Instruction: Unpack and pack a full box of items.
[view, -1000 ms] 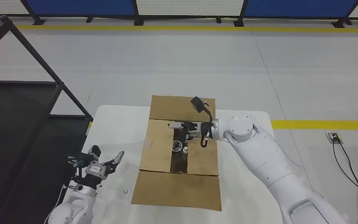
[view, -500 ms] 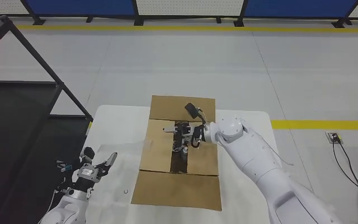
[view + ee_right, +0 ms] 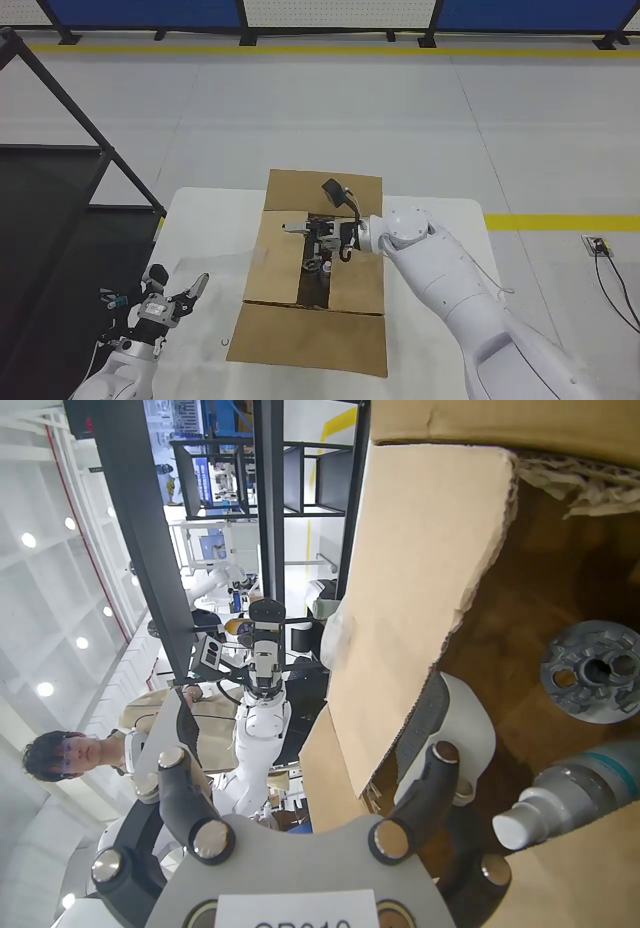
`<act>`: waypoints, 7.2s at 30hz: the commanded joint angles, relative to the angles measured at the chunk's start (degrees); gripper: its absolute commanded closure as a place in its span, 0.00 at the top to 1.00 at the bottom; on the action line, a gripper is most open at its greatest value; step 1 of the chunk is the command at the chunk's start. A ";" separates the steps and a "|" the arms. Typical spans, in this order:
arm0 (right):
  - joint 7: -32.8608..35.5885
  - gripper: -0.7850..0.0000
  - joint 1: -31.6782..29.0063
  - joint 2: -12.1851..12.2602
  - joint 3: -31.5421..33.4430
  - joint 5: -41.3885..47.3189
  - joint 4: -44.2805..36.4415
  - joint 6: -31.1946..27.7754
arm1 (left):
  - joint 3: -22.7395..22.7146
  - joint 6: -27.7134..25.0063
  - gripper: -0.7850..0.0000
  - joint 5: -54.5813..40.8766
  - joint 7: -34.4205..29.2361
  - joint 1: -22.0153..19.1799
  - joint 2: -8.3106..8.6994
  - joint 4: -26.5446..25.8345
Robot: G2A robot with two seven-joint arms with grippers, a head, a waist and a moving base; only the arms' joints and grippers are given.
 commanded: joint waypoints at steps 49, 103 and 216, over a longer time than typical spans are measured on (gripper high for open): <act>-14.18 1.00 3.65 -10.59 -0.28 -3.17 0.94 -7.97 | 4.03 6.18 1.00 13.35 -7.15 -5.77 -0.53 7.75; -12.27 1.00 3.90 -10.87 5.20 -8.46 2.91 -7.40 | 8.95 29.64 1.00 2.57 -3.03 -31.04 -5.39 38.08; -8.68 1.00 2.82 -10.44 12.48 -15.14 2.83 -5.70 | 7.02 41.73 1.00 -13.32 11.82 -37.50 -10.66 44.39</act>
